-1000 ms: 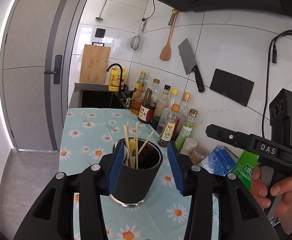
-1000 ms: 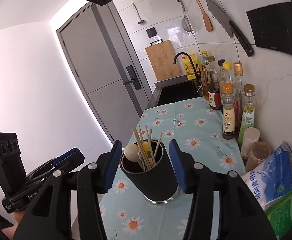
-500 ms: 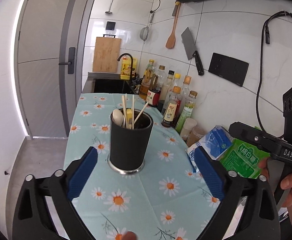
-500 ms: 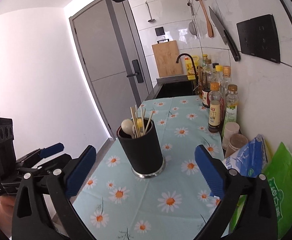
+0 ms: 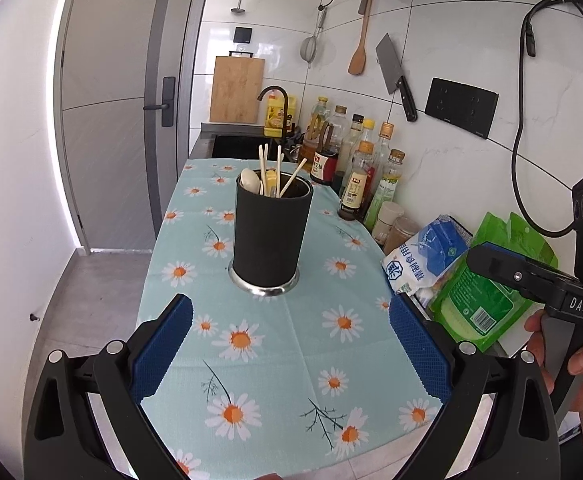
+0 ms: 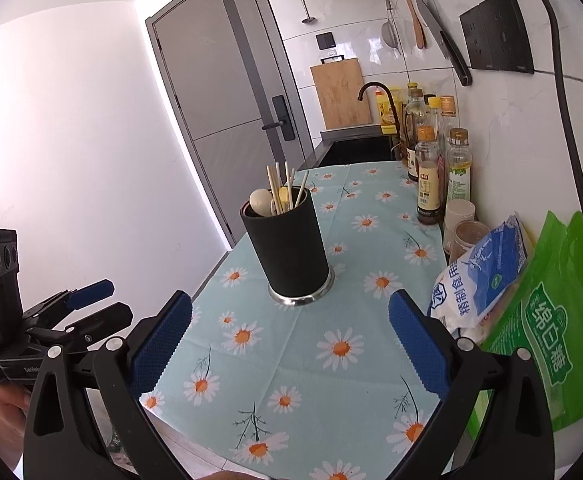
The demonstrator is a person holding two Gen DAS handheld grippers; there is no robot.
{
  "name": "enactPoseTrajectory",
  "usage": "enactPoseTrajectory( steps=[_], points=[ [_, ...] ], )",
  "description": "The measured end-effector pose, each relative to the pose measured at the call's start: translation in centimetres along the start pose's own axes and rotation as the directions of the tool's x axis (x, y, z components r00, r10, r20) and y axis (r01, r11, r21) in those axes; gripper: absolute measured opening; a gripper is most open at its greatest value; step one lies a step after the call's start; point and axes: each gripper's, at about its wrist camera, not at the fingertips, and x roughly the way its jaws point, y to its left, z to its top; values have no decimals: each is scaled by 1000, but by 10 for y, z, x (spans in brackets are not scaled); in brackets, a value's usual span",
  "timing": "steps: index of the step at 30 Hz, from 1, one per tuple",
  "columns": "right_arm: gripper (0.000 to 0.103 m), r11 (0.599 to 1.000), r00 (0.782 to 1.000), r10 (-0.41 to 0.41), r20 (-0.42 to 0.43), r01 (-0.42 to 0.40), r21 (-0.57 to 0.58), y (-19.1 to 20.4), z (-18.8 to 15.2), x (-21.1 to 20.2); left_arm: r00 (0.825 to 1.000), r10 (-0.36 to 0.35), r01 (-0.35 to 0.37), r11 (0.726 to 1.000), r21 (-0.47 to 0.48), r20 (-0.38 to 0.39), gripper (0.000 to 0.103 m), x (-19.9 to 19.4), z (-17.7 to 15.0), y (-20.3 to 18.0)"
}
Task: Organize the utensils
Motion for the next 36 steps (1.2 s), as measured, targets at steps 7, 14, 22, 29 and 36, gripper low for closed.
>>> enactPoseTrajectory(
  steps=[7, 14, 22, 29, 36],
  points=[
    [98, 1000, 999, -4, -36, 4, -2, -2, -13, 4, 1000, 2, -2, 1000, -8, 0, 96, -4, -9, 1],
    [98, 1000, 998, -5, -58, 5, 10, 0, -23, 13, 1000, -8, 8, 1000, 2, -21, 96, 0, -14, 6],
    [98, 1000, 995, -31, -96, 30, -6, -1, -35, 23, 999, -17, 17, 1000, -4, -38, 96, 7, -22, 10],
    [98, 999, 992, -46, -115, 47, 3, -5, -37, 30, 999, -10, 10, 1000, -4, -50, 96, 13, -26, 9],
    [98, 999, 991, -40, -126, 38, -17, -2, -38, 33, 999, -9, 9, 1000, -10, -51, 96, 15, -27, 9]
  ],
)
